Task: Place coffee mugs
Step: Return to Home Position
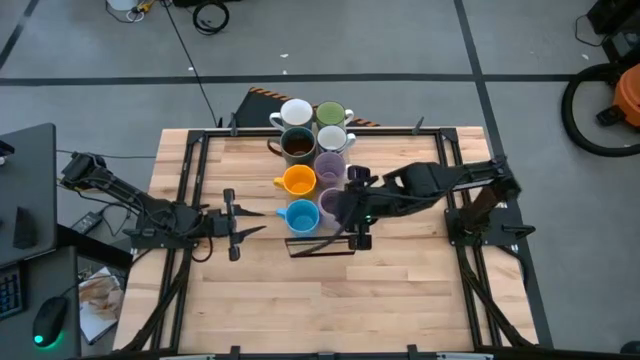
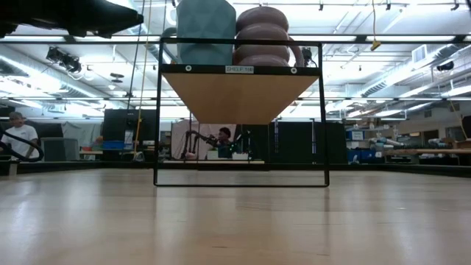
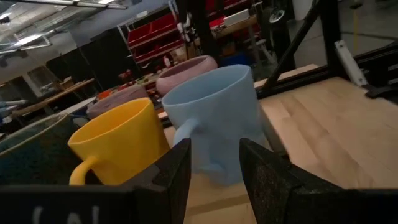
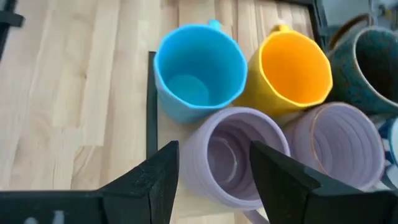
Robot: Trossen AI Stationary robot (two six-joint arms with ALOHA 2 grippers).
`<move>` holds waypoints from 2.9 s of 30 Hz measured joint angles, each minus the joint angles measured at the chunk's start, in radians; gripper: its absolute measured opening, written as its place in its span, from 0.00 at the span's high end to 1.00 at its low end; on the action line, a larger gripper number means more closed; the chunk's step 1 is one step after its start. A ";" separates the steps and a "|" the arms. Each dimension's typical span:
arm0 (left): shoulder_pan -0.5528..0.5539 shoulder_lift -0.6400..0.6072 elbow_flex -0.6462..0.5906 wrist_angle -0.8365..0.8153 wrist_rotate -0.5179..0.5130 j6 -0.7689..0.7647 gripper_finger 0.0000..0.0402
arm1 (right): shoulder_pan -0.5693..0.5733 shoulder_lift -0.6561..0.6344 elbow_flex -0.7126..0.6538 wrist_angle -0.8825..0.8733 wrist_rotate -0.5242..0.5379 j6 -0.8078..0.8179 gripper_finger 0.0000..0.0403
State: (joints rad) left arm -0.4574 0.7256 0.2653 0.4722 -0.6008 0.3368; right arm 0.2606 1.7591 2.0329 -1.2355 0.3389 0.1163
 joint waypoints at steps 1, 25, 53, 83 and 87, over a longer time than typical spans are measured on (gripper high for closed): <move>0.000 -0.005 0.000 0.000 0.011 0.003 0.65 | 0.002 -0.034 -0.058 0.050 0.000 -0.016 0.50; 0.461 -0.331 -0.109 -0.101 0.417 -0.254 0.65 | -0.144 -0.800 -1.250 1.074 -0.223 -0.207 0.52; 0.518 -0.329 -0.257 0.023 0.415 -0.312 0.65 | -0.306 -1.242 -1.921 1.629 -0.307 -0.189 0.53; 0.518 -0.327 -0.258 0.006 0.457 -0.304 0.65 | -0.415 -1.629 -2.027 1.498 -0.104 -0.005 0.55; 0.518 -0.327 -0.258 0.007 0.457 -0.300 0.65 | -0.415 -1.629 -2.027 1.499 -0.104 -0.006 0.55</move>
State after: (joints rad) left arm 0.0608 0.3988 0.0071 0.4789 -0.1436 0.0368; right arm -0.1543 0.1299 0.0059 0.2630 0.2348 0.1104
